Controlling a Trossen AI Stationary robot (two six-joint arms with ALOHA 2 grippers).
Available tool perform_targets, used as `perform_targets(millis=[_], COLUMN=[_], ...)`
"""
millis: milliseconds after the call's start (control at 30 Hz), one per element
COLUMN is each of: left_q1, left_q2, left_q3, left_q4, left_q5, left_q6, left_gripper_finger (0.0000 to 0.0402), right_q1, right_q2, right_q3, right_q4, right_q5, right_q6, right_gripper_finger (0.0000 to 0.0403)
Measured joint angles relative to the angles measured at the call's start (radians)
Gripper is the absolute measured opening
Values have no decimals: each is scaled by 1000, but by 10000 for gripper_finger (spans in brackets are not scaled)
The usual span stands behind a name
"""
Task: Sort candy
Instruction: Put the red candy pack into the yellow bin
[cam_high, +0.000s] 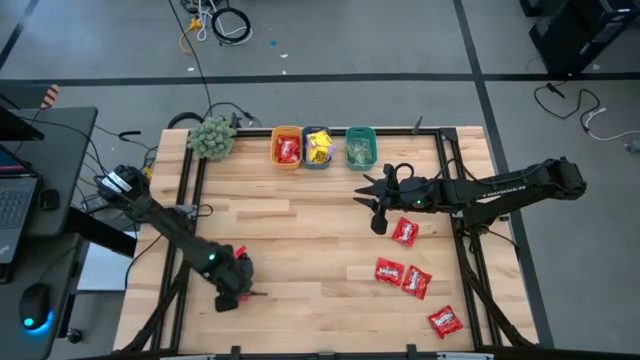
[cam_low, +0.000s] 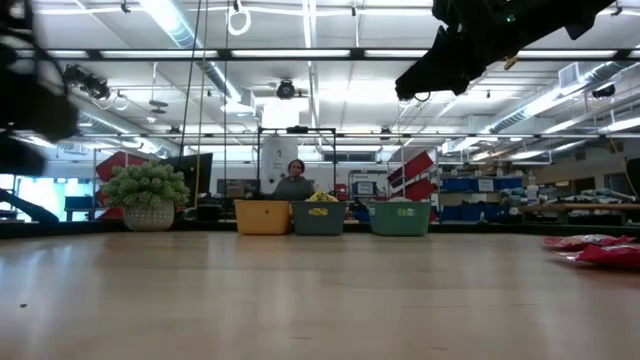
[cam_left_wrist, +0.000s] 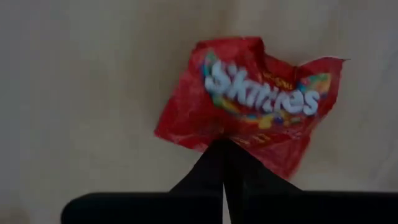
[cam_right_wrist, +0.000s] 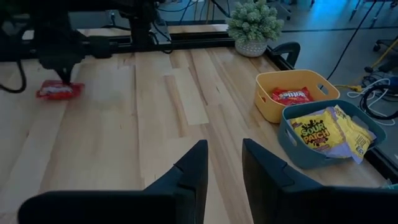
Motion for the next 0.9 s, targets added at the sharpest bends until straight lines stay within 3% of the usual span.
perform_targets(millis=[233,367,467,600,767,900], left_q1=[247,332,322,261,145,59], left_q2=[-58,-81,-83,-83,-81,-79], left_q3=[20,20,20,21,21,21], left_q4=[-11,-3,13,2,-40,-39], left_q5=[-148,-51,97,166,149,13], left_q6=[228,272,269,200,94,-1], left_gripper_finger=[1,2,14,51,112,157], right_q1=[0,0,0,0,0,0], right_q2=[0,0,0,0,0,0], right_q3=[0,0,0,0,0,0], right_q4=[-2,-3,-3,-4,-4,-4], right_q5=[0,0,0,0,0,0], right_q6=[-11,-12,-12,-11,-5,-2], right_gripper_finger=[86,87,87,91,95,95])
